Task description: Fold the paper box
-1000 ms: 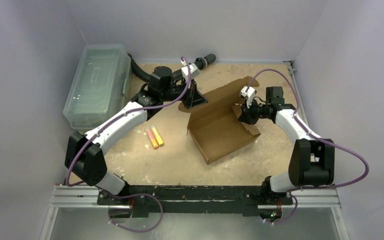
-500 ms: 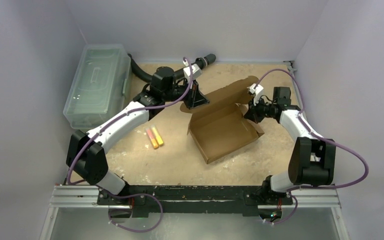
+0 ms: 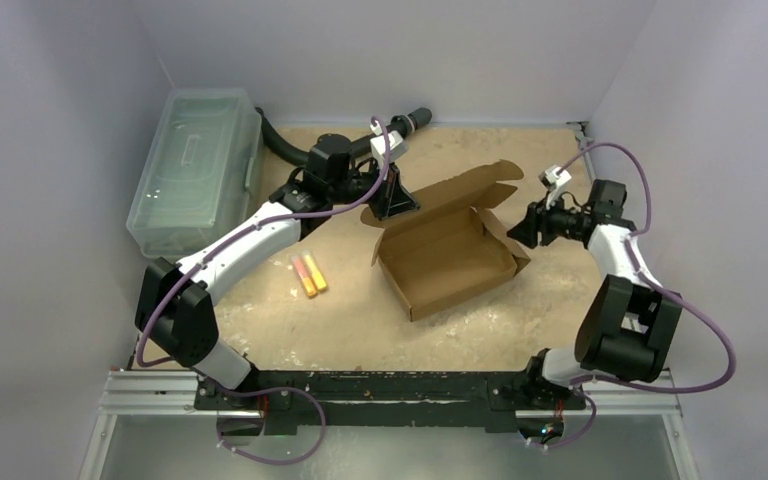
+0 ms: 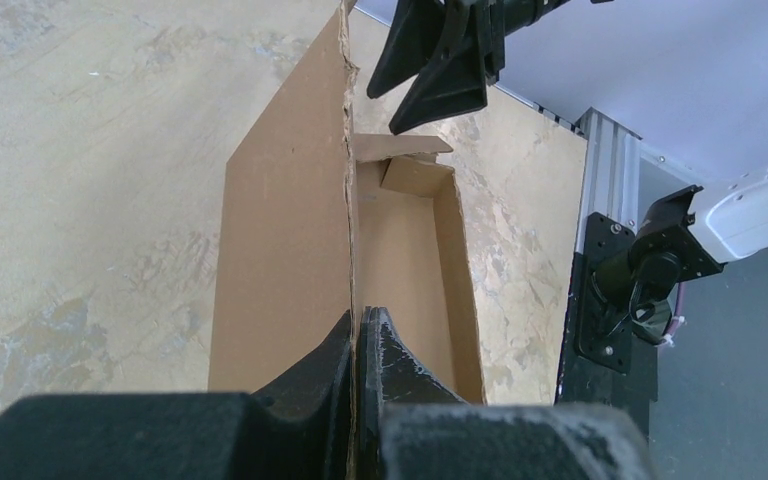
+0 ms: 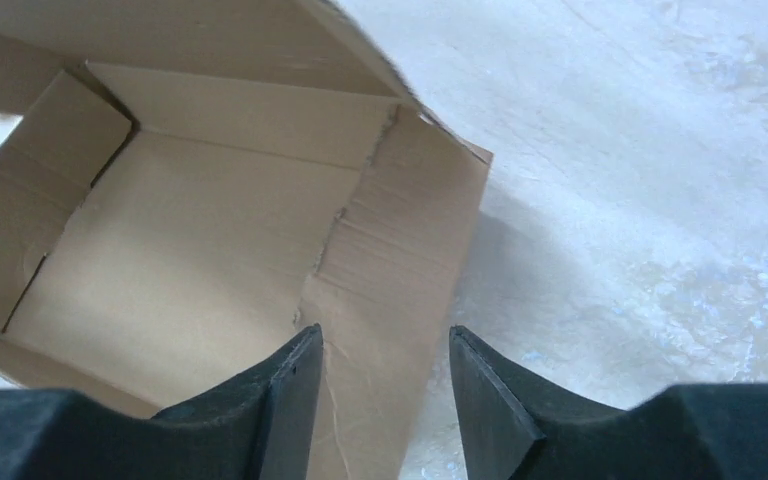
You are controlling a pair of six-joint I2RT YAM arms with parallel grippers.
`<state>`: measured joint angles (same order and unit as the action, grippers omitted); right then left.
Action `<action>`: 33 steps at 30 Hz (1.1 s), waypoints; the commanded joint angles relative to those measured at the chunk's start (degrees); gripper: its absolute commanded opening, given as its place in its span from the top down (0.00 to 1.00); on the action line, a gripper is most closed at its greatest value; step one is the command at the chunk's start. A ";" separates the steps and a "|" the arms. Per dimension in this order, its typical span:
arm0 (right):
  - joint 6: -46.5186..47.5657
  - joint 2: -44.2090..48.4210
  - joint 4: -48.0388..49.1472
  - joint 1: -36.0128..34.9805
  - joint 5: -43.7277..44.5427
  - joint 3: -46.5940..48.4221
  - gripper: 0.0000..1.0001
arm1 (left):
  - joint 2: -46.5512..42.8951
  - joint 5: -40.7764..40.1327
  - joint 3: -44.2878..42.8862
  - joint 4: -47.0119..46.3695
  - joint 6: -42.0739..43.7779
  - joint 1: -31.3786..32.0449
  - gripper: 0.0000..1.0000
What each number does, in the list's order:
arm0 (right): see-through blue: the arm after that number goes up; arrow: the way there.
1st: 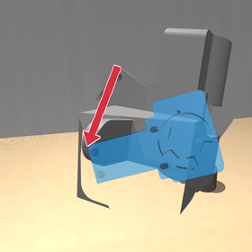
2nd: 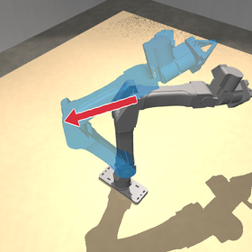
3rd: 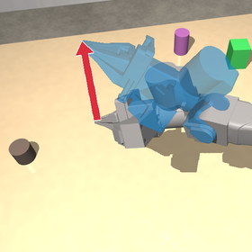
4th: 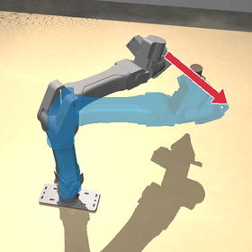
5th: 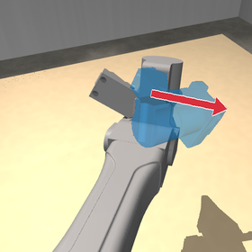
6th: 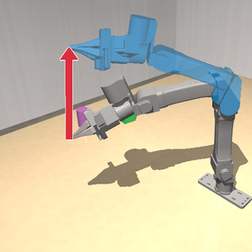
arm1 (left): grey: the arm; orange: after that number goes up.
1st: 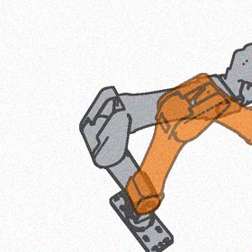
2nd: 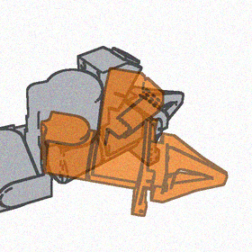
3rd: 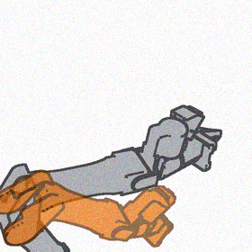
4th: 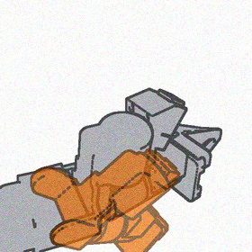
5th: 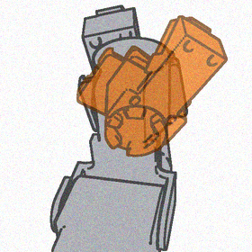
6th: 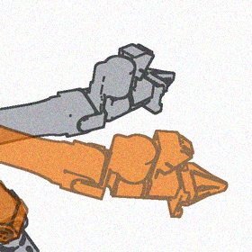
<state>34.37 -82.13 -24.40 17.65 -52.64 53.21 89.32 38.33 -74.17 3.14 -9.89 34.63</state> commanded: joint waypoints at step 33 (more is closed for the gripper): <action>6.95 -24.56 -23.79 6.36 -15.73 10.96 0.30 | -0.71 -2.25 -4.79 0.44 0.13 3.39 1.00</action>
<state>60.23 -115.63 -67.79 24.18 -73.69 68.90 89.32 36.58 -75.79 5.04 -9.89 37.65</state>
